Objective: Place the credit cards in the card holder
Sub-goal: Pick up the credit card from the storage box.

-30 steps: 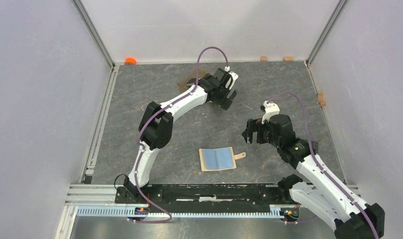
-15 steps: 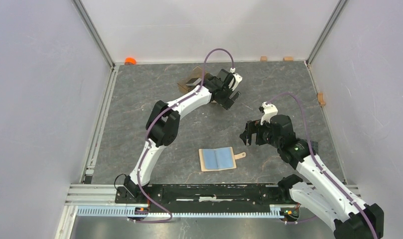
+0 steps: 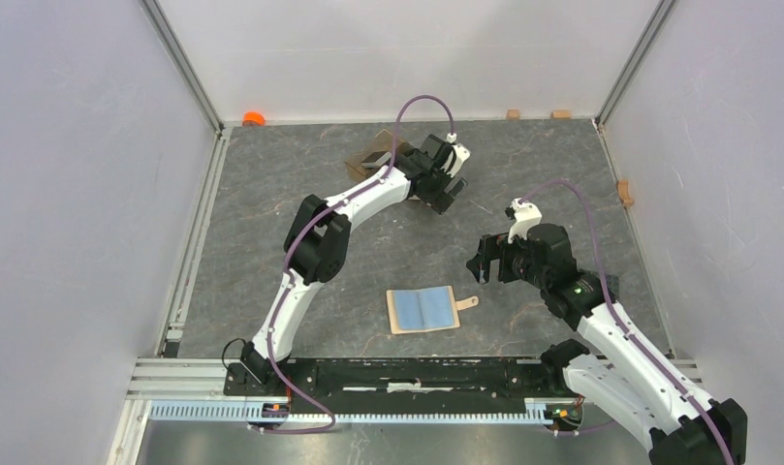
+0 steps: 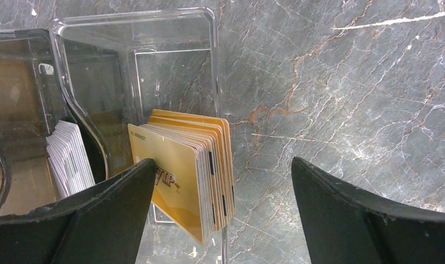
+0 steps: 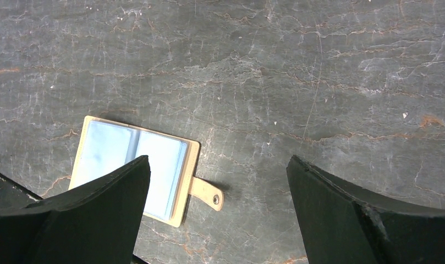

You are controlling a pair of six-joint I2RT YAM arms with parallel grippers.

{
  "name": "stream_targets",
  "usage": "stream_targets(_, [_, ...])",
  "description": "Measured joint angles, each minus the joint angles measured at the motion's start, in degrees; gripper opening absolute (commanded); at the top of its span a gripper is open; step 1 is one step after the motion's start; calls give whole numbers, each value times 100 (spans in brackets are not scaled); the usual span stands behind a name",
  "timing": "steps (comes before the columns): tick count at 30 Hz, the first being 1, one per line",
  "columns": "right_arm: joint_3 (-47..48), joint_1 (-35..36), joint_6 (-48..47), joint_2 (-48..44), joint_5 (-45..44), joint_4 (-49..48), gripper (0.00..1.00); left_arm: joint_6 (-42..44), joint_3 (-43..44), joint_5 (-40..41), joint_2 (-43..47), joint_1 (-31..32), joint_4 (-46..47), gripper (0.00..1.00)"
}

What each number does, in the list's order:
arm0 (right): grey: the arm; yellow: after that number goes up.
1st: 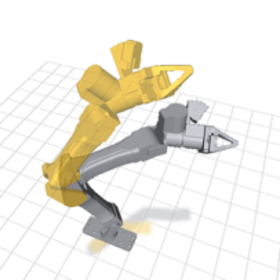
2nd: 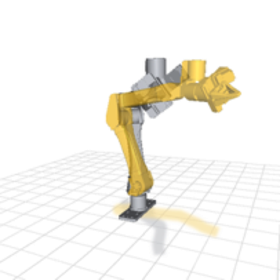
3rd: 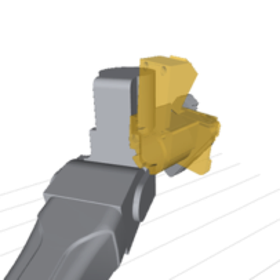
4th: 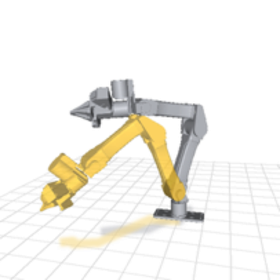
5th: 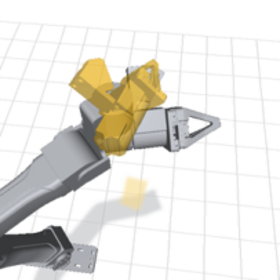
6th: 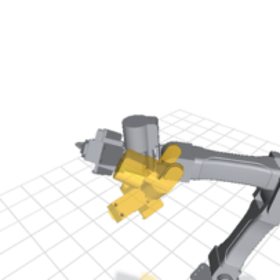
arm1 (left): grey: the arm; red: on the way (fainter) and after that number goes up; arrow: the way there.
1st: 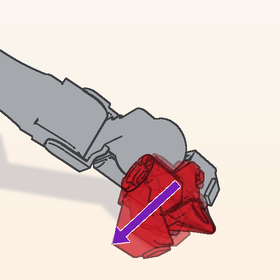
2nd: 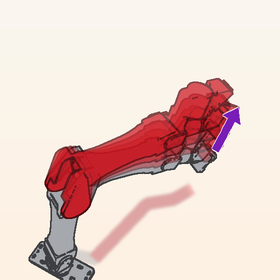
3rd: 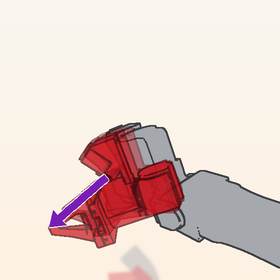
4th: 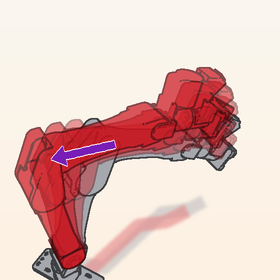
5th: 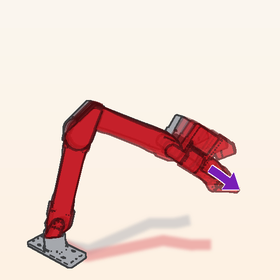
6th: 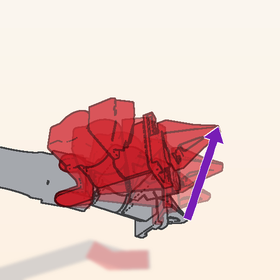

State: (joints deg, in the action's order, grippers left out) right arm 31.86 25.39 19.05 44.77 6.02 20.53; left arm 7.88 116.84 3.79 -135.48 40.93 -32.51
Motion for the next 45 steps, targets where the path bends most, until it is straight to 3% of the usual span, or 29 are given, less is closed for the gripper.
stream_targets(14, [-72,-7,2,-11,0,-17,97,0,-129,-146,212,87,15,95])
stream_targets(25, [-85,-35,2,-11,2,-15,97,42,-247,87,304,70,105,58])
stream_targets(37, [-85,-39,13,-26,2,-17,97,72,-378,216,514,90,107,38])
stream_targets(42, [-85,-39,15,-48,2,-15,97,81,-400,243,603,101,105,19])
stream_targets(45, [-85,-39,15,-66,0,-15,97,107,-407,382,643,101,114,13])
